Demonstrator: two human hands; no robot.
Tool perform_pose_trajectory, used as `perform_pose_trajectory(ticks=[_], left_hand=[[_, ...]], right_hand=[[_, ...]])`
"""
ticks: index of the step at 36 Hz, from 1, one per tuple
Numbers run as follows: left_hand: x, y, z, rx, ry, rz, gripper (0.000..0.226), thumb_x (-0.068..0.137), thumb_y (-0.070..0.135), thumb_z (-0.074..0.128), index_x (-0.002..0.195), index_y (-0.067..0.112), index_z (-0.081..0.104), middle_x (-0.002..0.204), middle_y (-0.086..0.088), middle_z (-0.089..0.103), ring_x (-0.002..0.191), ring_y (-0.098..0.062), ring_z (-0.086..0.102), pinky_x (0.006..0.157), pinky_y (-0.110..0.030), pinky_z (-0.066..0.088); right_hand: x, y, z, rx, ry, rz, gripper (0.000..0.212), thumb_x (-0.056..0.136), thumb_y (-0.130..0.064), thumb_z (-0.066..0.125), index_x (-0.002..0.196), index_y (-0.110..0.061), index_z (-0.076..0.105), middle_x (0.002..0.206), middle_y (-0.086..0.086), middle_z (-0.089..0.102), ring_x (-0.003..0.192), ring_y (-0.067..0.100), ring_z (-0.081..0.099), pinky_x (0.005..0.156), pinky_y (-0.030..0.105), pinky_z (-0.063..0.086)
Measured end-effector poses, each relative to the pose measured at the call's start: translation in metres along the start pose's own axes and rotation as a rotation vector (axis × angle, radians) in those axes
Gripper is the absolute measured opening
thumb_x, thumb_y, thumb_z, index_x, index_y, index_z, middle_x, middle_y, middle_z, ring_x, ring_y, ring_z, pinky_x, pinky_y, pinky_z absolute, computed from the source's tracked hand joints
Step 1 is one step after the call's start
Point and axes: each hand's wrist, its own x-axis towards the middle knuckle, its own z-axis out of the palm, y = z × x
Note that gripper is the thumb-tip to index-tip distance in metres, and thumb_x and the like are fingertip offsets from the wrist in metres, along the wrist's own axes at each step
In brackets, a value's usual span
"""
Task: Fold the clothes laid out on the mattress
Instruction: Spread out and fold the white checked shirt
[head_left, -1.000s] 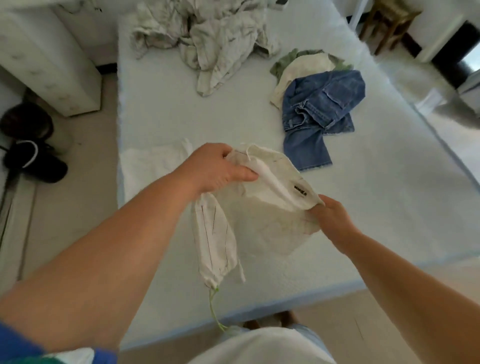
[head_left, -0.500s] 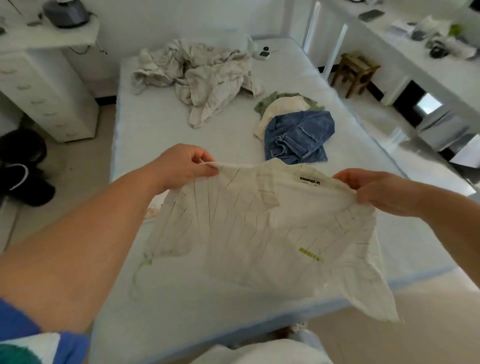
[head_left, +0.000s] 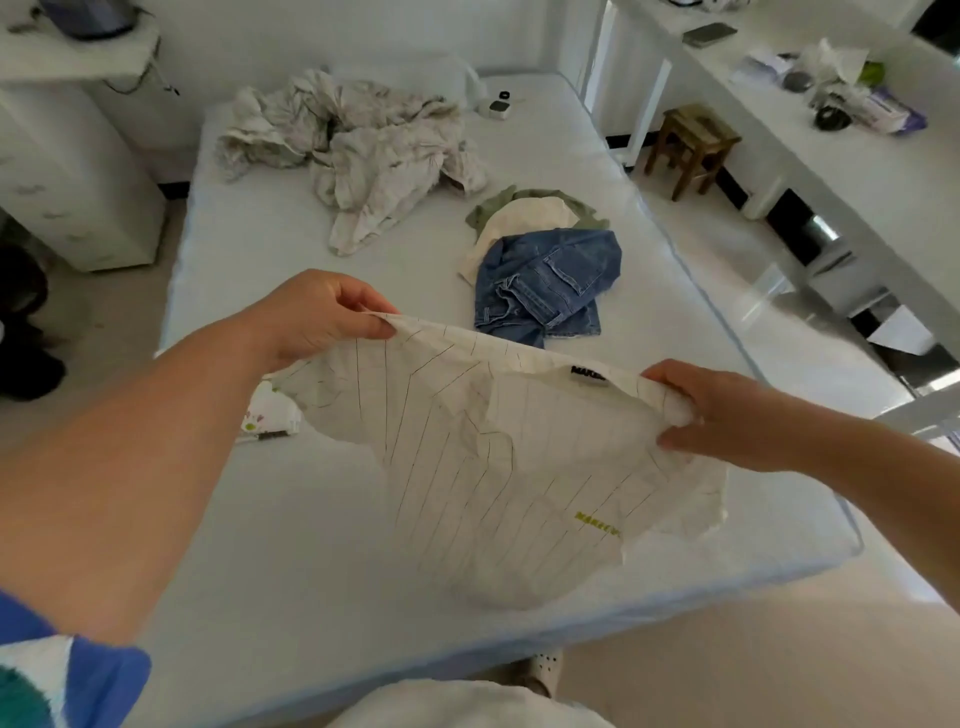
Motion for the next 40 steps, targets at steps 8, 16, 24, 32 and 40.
perform_pose_trajectory(ticks=[8, 16, 24, 32, 40], left_hand=[[-0.006, 0.024, 0.017, -0.266, -0.119, -0.071, 0.015, 0.059, 0.019, 0.073, 0.071, 0.027, 0.076, 0.069, 0.008, 0.069, 0.066, -0.005, 0.067, 0.056, -0.017, 0.052], [-0.013, 0.033, 0.033, -0.041, -0.068, -0.076, 0.021, 0.057, 0.031, 0.081, 0.078, 0.033, 0.076, 0.082, 0.01, 0.072, 0.082, 0.003, 0.064, 0.073, -0.014, 0.043], [-0.019, 0.017, 0.029, 0.092, 0.043, -0.066, 0.021, 0.061, 0.03, 0.084, 0.072, 0.044, 0.072, 0.098, 0.014, 0.056, 0.092, 0.006, 0.05, 0.07, -0.013, 0.033], [-0.026, -0.01, -0.015, -0.036, -0.035, -0.054, 0.036, 0.042, 0.043, 0.08, 0.075, 0.034, 0.073, 0.055, 0.02, 0.056, 0.053, 0.005, 0.055, 0.05, -0.008, 0.042], [-0.021, -0.047, -0.035, 0.348, -0.033, -0.07, 0.02, 0.067, 0.023, 0.081, 0.065, 0.037, 0.066, 0.054, 0.016, 0.053, 0.047, 0.004, 0.048, 0.049, -0.017, 0.036]], right_hand=[[0.026, 0.041, -0.025, 0.104, 0.282, -0.04, 0.027, 0.088, -0.049, 0.05, 0.077, -0.026, 0.06, 0.074, -0.007, 0.061, 0.071, 0.01, 0.056, 0.058, 0.019, 0.038], [0.039, 0.052, -0.035, 0.419, 0.479, -0.143, 0.037, 0.091, -0.037, 0.052, 0.056, -0.026, 0.056, 0.049, -0.014, 0.047, 0.049, 0.003, 0.045, 0.049, 0.017, 0.035], [0.035, 0.022, -0.054, 0.51, 0.344, -0.238, 0.066, 0.051, -0.084, 0.057, 0.063, -0.02, 0.066, 0.051, -0.011, 0.059, 0.048, 0.003, 0.057, 0.05, 0.021, 0.05], [0.04, 0.018, -0.069, 0.677, -0.167, -0.194, 0.058, 0.058, -0.035, 0.081, 0.102, -0.002, 0.064, 0.086, 0.017, 0.07, 0.079, 0.033, 0.07, 0.064, 0.042, 0.058], [0.05, 0.001, -0.038, -0.128, -0.073, -0.011, 0.024, 0.066, -0.024, 0.081, 0.064, -0.024, 0.057, 0.057, -0.011, 0.057, 0.054, 0.001, 0.049, 0.06, 0.022, 0.038]])
